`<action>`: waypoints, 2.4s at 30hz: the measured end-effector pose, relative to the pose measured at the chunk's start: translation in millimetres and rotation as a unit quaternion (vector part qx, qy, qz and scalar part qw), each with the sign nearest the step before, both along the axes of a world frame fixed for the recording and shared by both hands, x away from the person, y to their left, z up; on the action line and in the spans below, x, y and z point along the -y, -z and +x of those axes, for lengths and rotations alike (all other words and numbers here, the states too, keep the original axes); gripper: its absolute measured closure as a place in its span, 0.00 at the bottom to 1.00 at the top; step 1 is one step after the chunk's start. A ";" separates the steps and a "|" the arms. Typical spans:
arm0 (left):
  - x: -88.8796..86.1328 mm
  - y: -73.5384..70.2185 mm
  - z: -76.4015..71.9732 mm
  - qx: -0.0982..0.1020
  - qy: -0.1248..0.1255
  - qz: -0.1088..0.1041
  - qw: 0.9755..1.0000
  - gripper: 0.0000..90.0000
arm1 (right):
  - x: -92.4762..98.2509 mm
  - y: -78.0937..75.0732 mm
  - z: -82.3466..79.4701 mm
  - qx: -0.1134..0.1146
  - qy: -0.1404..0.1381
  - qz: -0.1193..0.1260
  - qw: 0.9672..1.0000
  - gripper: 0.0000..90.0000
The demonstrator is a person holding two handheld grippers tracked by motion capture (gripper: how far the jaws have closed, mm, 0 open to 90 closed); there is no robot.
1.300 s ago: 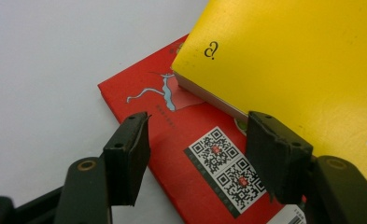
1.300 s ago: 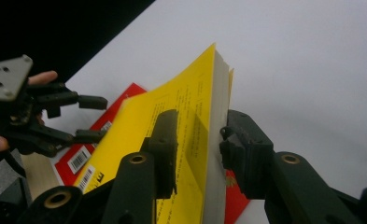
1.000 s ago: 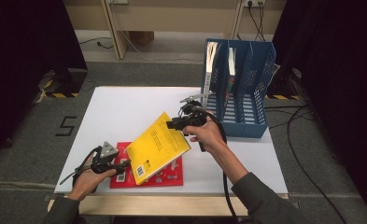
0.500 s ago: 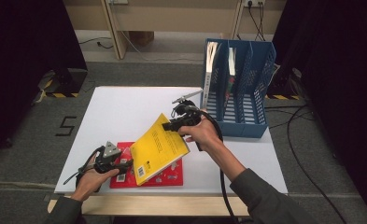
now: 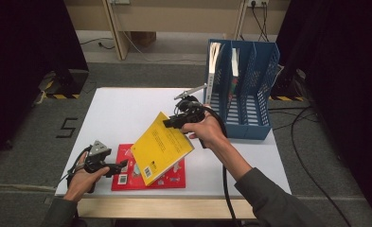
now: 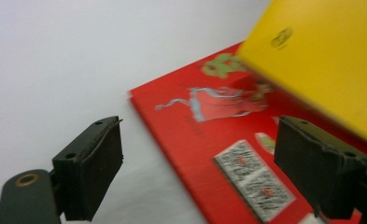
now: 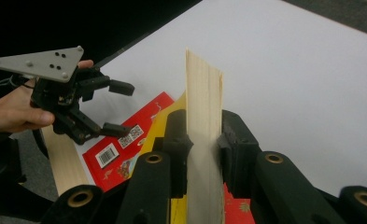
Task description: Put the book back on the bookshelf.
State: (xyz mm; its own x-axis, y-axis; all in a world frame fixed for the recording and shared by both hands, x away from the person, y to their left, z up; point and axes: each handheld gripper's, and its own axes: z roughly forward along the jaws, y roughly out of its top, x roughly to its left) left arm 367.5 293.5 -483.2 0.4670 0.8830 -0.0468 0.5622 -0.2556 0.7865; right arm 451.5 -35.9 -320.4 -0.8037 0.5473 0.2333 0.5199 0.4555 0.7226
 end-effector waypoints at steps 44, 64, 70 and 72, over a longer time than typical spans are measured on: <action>-38.8 21.7 12.3 -0.025 -0.090 0.030 0.995 0.13 | 89.0 -37.7 -17.1 0.046 0.085 -0.096 0.991 0.82; -38.3 22.0 11.9 -0.023 -0.088 0.029 0.995 0.13 | 83.0 -29.6 -4.1 0.009 0.116 -0.123 0.986 0.72; -38.1 22.1 11.9 -0.023 -0.087 0.029 0.996 0.13 | 86.4 -24.8 -7.3 -0.015 0.109 -0.115 0.987 0.70; -37.9 22.1 11.9 -0.023 -0.087 0.029 0.996 0.13 | 87.1 -24.4 -7.2 -0.020 0.109 -0.114 0.987 0.70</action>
